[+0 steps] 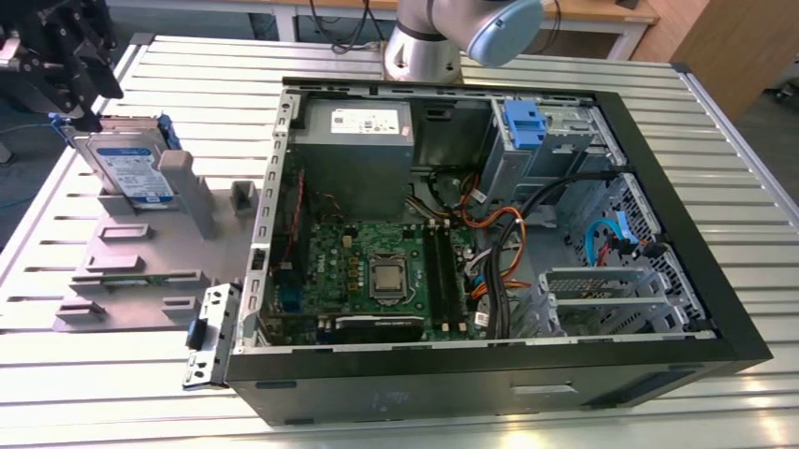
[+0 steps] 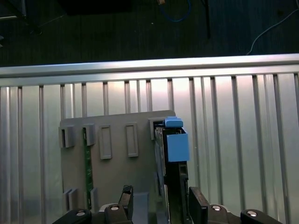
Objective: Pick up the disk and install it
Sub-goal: 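Pick up the disk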
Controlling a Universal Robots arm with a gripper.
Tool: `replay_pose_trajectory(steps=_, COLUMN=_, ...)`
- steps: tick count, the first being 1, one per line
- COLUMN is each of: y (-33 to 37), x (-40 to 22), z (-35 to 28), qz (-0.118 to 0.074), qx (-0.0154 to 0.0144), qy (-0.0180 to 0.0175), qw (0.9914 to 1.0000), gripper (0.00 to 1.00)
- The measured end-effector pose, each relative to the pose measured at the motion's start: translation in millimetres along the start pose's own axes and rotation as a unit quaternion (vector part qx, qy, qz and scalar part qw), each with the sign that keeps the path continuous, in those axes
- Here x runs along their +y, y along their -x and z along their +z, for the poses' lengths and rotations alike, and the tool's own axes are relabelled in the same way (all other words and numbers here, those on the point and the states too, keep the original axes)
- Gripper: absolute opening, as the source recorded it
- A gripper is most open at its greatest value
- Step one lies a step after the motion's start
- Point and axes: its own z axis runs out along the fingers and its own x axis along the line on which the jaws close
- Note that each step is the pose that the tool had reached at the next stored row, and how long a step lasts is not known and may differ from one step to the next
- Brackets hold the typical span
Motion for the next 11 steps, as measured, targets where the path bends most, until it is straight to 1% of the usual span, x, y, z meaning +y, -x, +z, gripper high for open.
replay_pose_trajectory(steps=11, y=1.8, x=0.0, z=1.4, qz=0.0, qx=0.0, qy=0.0001, qw=1.0, gripper=0.59)
